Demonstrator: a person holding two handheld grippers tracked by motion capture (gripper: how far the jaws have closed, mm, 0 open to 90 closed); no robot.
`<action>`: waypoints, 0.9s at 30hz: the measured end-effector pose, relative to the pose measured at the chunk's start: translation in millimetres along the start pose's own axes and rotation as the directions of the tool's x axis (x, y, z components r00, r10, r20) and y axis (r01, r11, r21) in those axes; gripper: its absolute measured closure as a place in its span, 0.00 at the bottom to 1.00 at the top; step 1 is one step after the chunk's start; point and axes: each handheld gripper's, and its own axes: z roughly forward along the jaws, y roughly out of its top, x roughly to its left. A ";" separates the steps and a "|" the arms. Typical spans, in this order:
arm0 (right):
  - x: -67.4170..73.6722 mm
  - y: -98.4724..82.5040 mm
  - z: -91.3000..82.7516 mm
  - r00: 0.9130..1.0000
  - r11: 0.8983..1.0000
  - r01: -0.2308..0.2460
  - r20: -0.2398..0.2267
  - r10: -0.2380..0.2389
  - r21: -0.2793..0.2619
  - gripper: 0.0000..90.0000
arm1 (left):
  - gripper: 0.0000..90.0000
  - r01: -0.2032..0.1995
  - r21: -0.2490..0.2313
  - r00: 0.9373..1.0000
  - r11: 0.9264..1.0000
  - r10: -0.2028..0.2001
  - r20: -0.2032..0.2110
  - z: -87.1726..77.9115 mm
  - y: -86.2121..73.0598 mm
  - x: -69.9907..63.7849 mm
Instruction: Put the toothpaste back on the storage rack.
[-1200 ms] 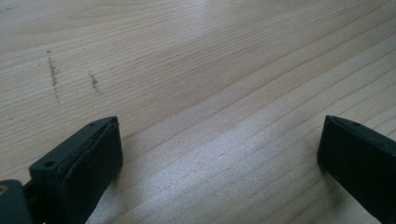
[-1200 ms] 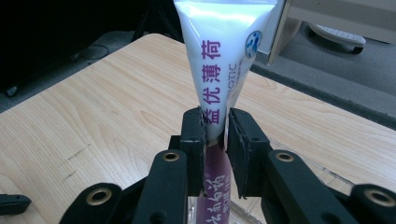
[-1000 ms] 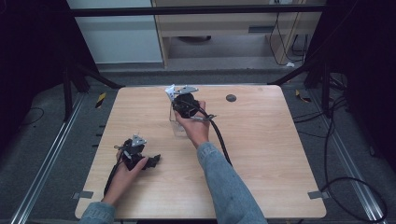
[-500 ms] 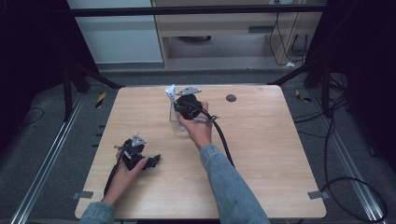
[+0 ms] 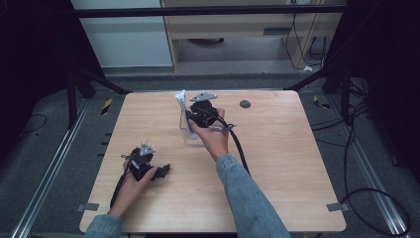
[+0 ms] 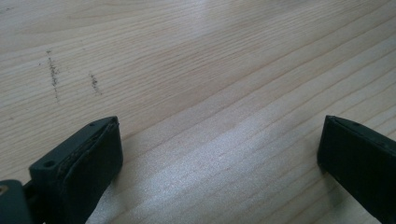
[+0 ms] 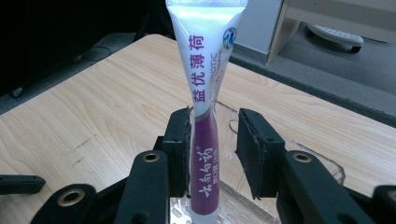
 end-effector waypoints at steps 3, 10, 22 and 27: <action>-1.4 -0.6 -2.6 1.000 1.000 -0.004 0.000 0.004 -0.001 0.71 | 0.00 0.000 0.000 1.000 1.000 0.000 0.000 0.0 0.0 0.0; -6.3 -2.4 -8.7 1.000 1.000 -0.012 0.000 0.012 0.002 0.63 | 0.00 0.000 0.000 1.000 1.000 0.000 0.000 0.0 0.0 0.0; -11.2 -0.6 -16.7 0.999 0.999 -0.030 -0.030 0.031 0.012 0.43 | 0.00 0.000 0.000 1.000 1.000 0.000 0.000 0.0 0.0 0.0; -13.4 -1.2 -19.6 0.999 1.000 -0.024 -0.033 0.025 0.015 0.39 | 0.00 0.000 0.000 1.000 1.000 0.000 0.000 0.0 0.0 0.0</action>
